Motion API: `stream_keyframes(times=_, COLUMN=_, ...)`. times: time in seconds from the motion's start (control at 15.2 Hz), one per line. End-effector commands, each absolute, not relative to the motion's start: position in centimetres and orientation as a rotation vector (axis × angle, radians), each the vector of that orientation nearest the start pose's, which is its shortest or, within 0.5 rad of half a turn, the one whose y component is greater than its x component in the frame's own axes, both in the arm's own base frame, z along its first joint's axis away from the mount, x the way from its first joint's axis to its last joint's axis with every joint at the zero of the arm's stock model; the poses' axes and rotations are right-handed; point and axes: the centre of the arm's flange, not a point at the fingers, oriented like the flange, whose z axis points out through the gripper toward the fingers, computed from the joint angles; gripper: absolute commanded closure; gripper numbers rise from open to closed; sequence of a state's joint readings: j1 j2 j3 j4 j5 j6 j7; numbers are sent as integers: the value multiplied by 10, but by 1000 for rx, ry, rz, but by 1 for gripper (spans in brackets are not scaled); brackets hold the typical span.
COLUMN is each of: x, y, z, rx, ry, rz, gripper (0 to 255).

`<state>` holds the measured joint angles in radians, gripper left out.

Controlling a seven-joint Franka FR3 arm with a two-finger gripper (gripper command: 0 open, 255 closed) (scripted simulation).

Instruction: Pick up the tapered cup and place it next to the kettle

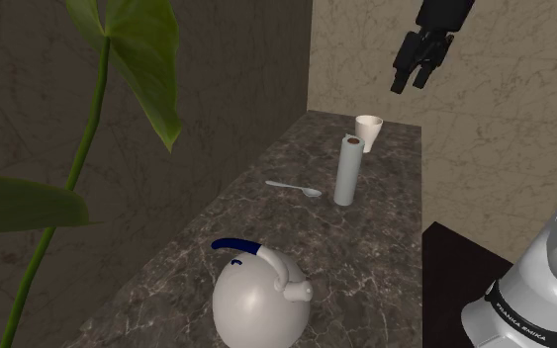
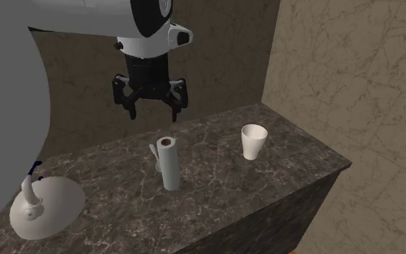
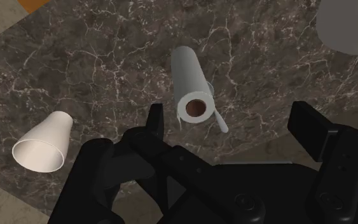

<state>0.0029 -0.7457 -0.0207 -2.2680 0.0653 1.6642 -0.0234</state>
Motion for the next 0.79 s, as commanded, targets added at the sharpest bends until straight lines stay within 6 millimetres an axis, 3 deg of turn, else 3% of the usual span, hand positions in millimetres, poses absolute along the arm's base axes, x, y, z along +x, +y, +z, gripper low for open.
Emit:
stream_keyframes(times=0.0, x=328, y=-2, z=629, rx=-3057, ry=-13, rz=-219, gripper=0)
stream_keyframes(times=0.73, x=416, y=-78, z=551, rx=-3132, ry=-49, rz=-191, gripper=0)
